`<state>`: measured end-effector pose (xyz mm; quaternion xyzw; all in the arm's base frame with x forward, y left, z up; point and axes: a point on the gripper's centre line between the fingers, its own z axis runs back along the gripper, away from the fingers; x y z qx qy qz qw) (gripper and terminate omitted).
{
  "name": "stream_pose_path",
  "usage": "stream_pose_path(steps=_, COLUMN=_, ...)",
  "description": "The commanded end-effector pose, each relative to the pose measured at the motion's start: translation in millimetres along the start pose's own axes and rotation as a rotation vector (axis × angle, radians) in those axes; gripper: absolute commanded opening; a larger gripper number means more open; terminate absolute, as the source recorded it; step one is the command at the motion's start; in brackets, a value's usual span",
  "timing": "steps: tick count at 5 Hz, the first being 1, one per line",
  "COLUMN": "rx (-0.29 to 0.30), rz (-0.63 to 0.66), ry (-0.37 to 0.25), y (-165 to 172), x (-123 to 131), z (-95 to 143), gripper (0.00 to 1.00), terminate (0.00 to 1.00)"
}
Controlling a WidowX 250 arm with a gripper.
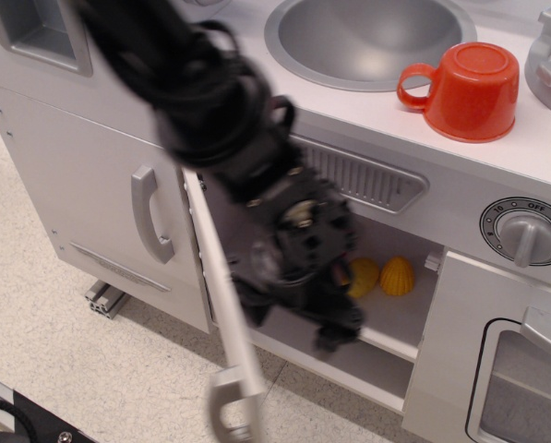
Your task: Open cabinet
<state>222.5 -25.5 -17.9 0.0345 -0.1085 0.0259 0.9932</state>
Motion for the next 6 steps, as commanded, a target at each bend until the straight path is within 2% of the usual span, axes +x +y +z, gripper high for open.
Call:
stream_pose_path(steps=1, rx=0.067, rz=0.040, ry=-0.041, y=50, x=-11, z=6, gripper=1.00, terminate=0.00)
stream_pose_path(steps=2, rx=0.090, rz=0.046, ry=-0.059, y=67, x=-6, z=1, gripper=1.00, terminate=0.00)
stream_pose_path(steps=3, rx=0.132, rz=0.096, ry=-0.036, y=77, x=4, z=-1, gripper=1.00, terminate=0.00)
stream_pose_path(steps=5, rx=0.132, rz=0.096, ry=-0.036, y=77, x=4, z=-1, gripper=1.00, terminate=0.00)
stream_pose_path(steps=6, rx=0.132, rz=0.096, ry=-0.036, y=77, x=4, z=-1, gripper=1.00, terminate=1.00)
